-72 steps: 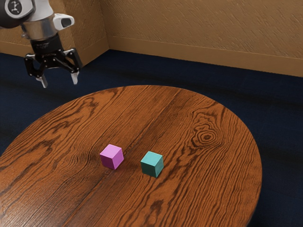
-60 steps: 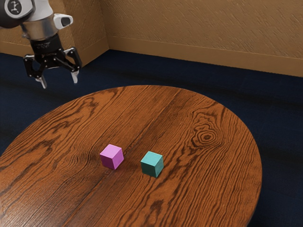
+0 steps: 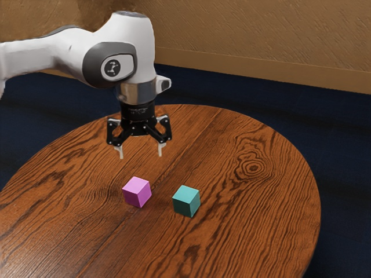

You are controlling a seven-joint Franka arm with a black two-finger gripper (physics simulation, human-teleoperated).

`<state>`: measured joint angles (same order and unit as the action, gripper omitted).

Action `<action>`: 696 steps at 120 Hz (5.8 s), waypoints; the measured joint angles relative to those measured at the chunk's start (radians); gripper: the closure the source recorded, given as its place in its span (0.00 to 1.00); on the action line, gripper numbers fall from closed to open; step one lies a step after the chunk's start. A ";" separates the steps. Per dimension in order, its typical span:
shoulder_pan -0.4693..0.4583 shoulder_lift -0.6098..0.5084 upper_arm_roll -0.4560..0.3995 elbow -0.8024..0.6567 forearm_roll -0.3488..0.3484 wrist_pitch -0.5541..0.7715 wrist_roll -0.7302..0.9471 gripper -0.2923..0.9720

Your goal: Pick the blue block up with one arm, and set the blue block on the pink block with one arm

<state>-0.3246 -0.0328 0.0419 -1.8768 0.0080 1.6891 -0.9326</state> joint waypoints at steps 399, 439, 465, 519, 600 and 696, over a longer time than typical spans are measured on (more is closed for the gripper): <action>0.273 0.152 -0.052 -0.291 0.016 0.690 0.886 0.51; 0.356 0.148 -0.050 -0.297 0.073 0.672 0.859 0.54; 0.380 0.162 -0.059 -0.285 0.081 0.669 0.858 0.55; 0.385 0.206 -0.074 -0.240 0.071 0.667 0.877 0.59; 0.353 0.118 -0.087 -0.257 0.042 0.662 0.853 0.33; 0.213 -0.255 -0.052 0.092 0.099 -0.214 -0.227 0.23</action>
<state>-0.1113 -0.2878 -0.0098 -1.7845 0.1069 1.4750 -1.1597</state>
